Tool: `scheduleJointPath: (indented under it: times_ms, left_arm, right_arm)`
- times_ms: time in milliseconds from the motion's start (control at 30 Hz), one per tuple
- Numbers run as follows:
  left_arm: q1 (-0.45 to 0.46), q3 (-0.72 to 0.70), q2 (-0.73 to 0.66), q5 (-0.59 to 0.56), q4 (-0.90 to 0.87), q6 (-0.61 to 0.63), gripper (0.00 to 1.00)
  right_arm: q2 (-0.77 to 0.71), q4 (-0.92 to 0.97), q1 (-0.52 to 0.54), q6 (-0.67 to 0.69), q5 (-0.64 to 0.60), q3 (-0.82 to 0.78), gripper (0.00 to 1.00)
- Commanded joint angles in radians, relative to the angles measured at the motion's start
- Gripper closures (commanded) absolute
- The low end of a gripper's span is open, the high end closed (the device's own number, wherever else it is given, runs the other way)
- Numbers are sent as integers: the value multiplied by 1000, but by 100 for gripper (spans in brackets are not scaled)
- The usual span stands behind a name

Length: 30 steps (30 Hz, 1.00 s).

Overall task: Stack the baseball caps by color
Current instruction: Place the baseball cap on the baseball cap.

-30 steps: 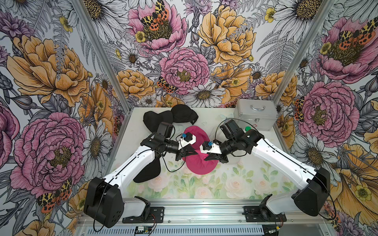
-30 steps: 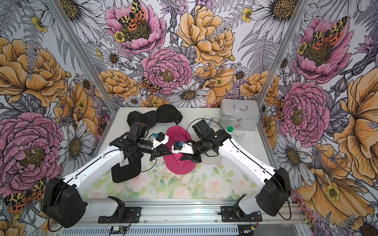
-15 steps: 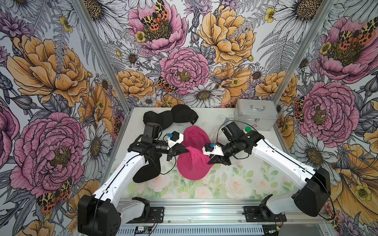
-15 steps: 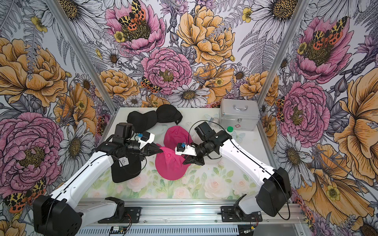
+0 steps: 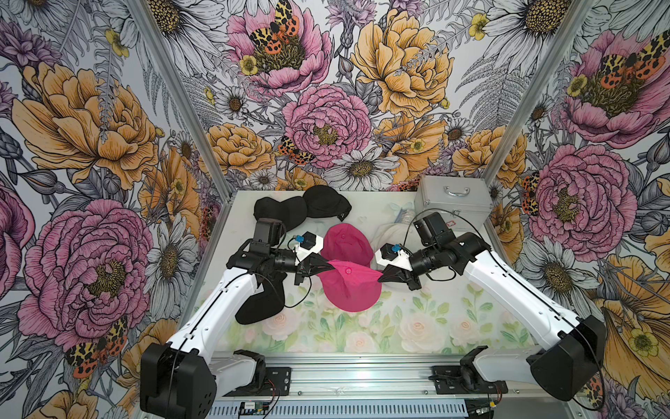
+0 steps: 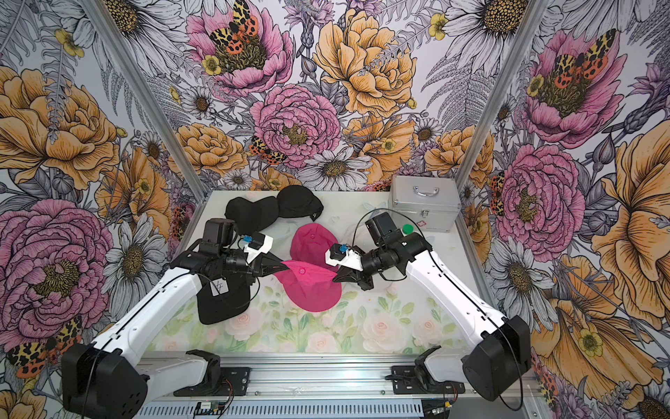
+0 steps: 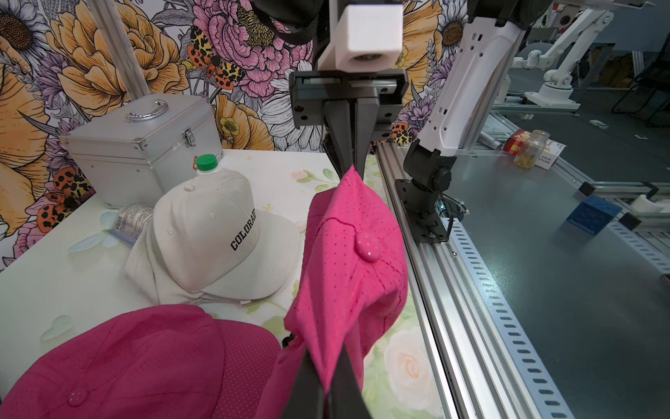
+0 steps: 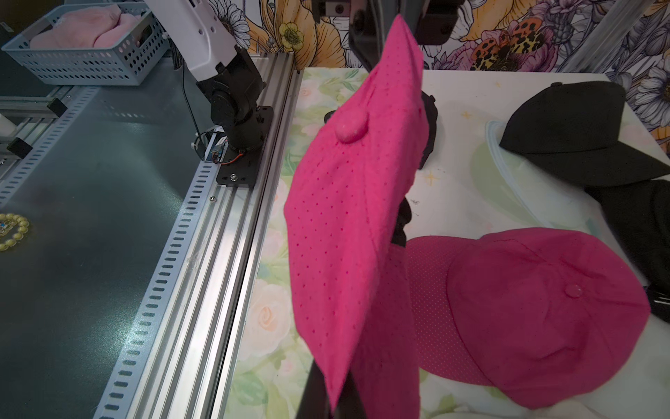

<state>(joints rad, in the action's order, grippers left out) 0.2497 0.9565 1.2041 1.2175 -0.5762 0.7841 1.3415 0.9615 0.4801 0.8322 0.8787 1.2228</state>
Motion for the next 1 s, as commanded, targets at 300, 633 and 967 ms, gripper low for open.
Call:
scheduleJointPath:
  times_ms: [300, 633, 967]
  left_arm:
    - [-4, 142, 134, -142, 9, -140, 100]
    - [34, 284, 291, -340, 12, -271, 97]
    - [-5, 387, 483, -329, 12, -290, 96]
  right_arm:
    - [207, 48, -21, -121, -115, 198, 100]
    - [382, 53, -61, -163, -156, 356, 100]
    - [536, 49, -87, -191, -202, 451, 100]
